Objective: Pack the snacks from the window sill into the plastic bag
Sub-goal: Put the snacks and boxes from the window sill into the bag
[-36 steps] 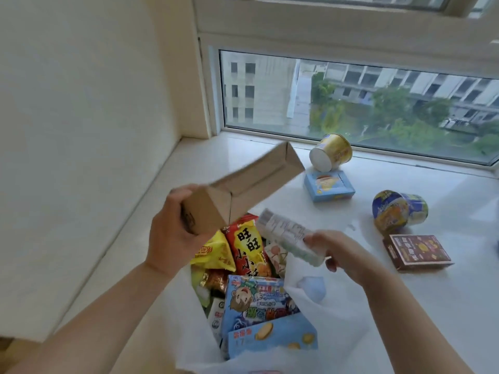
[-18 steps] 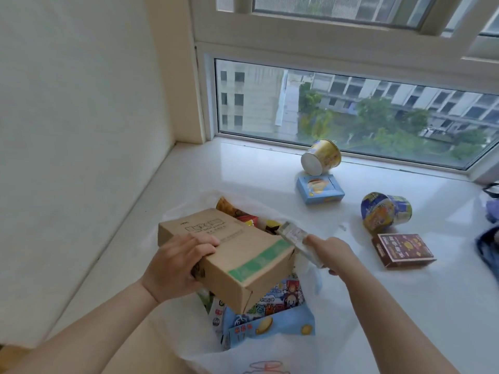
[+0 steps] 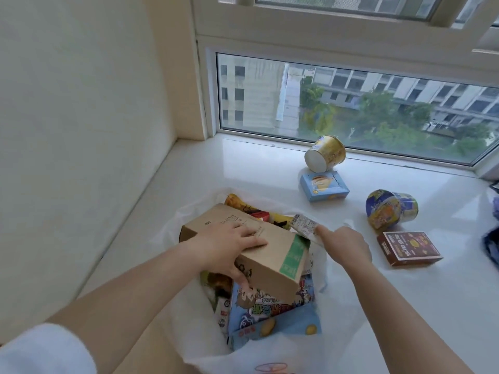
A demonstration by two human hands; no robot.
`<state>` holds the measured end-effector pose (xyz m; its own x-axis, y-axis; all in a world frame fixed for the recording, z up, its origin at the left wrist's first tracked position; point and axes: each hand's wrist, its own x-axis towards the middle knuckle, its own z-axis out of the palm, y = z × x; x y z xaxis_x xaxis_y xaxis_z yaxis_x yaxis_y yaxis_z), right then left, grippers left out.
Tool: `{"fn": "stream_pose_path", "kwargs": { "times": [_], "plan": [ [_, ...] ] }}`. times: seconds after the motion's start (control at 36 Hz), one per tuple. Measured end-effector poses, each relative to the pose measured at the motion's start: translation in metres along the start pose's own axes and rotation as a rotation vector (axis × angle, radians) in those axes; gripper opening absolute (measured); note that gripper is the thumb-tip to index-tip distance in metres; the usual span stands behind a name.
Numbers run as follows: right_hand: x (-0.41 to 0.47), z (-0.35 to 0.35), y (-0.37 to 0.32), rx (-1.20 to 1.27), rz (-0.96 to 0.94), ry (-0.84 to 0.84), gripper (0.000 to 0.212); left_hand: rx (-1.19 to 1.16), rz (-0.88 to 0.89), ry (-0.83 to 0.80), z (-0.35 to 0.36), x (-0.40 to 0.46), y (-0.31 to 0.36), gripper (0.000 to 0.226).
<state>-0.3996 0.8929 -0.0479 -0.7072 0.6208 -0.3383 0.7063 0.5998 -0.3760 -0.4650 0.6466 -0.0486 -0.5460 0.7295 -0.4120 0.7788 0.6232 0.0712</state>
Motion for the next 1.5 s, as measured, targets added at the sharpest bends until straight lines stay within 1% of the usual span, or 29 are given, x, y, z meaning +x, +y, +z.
{"fn": "stream_pose_path", "kwargs": {
  "times": [0.14,0.25,0.31,0.42,0.5,0.53,0.58,0.61,0.64,0.67,0.69,0.72,0.75,0.78,0.81,0.83,0.86,0.89,0.92,1.0,1.08,1.14,1.19,1.25,1.33,1.42,1.5],
  "plan": [
    [0.004,0.002,0.005,-0.023,-0.048,0.035,0.052,0.051,-0.098,0.016,0.033,0.024,0.004,0.1],
    [-0.002,0.001,0.004,-0.02,-0.062,0.101,0.049,0.045,-0.108,0.064,0.039,0.036,0.012,0.103],
    [-0.009,-0.002,0.003,-0.019,-0.103,0.139,0.048,0.031,-0.123,0.083,0.041,0.036,0.014,0.102],
    [-0.033,-0.007,0.0,0.029,-0.303,0.193,0.045,-0.079,-0.167,0.144,0.04,0.027,0.014,0.096],
    [-0.052,-0.003,-0.007,0.081,-0.435,0.191,0.04,-0.285,-0.223,0.243,0.037,0.004,0.018,0.077],
    [-0.057,0.001,-0.01,0.075,-0.476,0.191,0.04,-0.379,-0.269,0.323,0.039,-0.006,0.019,0.069],
    [-0.064,0.013,-0.015,0.055,-0.561,0.193,0.043,-0.494,-0.427,0.568,0.05,-0.026,0.016,0.057],
    [-0.066,0.02,-0.017,0.057,-0.597,0.194,0.046,-0.478,-0.548,0.694,0.059,-0.034,0.012,0.056],
    [-0.068,0.028,-0.019,0.064,-0.621,0.189,0.049,-0.456,-0.69,0.781,0.067,-0.042,0.007,0.06],
    [-0.07,0.035,-0.02,0.067,-0.64,0.181,0.051,-0.481,-0.837,0.825,0.075,-0.049,0.002,0.067],
    [-0.073,0.042,-0.022,0.061,-0.662,0.18,0.054,-0.577,-0.971,0.808,0.081,-0.056,-0.003,0.077],
    [-0.074,0.049,-0.023,0.047,-0.692,0.186,0.055,-0.727,-1.077,0.742,0.085,-0.062,-0.006,0.087],
    [-0.077,0.055,-0.025,0.033,-0.727,0.196,0.056,-0.88,-1.143,0.654,0.089,-0.066,-0.009,0.094],
    [-0.08,0.06,-0.027,0.018,-0.766,0.206,0.055,-0.997,-1.169,0.564,0.094,-0.068,-0.012,0.095],
    [-0.083,0.065,-0.029,-0.007,-0.806,0.212,0.054,-1.074,-1.15,0.484,0.097,-0.07,-0.013,0.088],
    [-0.086,0.069,-0.031,-0.04,-0.85,0.222,0.052,-1.114,-1.11,0.429,0.098,-0.072,-0.013,0.07],
    [-0.09,0.072,-0.033,-0.076,-0.887,0.224,0.051,-1.115,-1.069,0.407,0.1,-0.074,-0.013,0.049],
    [-0.092,0.076,-0.034,-0.109,-0.922,0.225,0.051,-1.101,-1.047,0.404,0.1,-0.077,-0.012,0.035],
    [-0.094,0.079,-0.035,-0.141,-0.953,0.222,0.052,-1.085,-1.038,0.414,0.099,-0.079,-0.013,0.032],
    [-0.096,0.086,-0.035,-0.22,-1.027,0.214,0.051,-1.017,-1.05,0.475,0.089,-0.097,-0.018,0.033],
    [-0.098,0.09,-0.033,-0.265,-1.108,0.214,0.057,-0.915,-1.072,0.53,0.083,-0.117,-0.026,0.034],
    [-0.1,0.095,-0.032,-0.311,-1.171,0.179,0.059,-0.867,-1.05,0.557,0.082,-0.125,-0.023,0.032],
    [-0.103,0.1,-0.034,-0.41,-1.227,0.111,0.062,-0.832,-1.023,0.581,0.082,-0.129,-0.017,0.03],
    [-0.108,0.106,-0.039,-0.531,-1.237,0.006,0.064,-0.782,-0.997,0.586,0.081,-0.13,-0.013,0.031],
    [-0.108,0.114,-0.043,-0.623,-1.205,-0.115,0.065,-0.666,-0.973,0.543,0.078,-0.129,-0.011,0.032],
    [-0.109,0.114,-0.049,-0.661,-1.225,-0.094,0.064,-0.556,-0.954,0.521,0.075,-0.128,-0.01,0.03],
    [-0.109,0.111,-0.05,-0.611,-1.223,-0.077,0.055,-0.552,-0.923,0.562,0.072,-0.125,-0.005,0.026]
  ]
}}
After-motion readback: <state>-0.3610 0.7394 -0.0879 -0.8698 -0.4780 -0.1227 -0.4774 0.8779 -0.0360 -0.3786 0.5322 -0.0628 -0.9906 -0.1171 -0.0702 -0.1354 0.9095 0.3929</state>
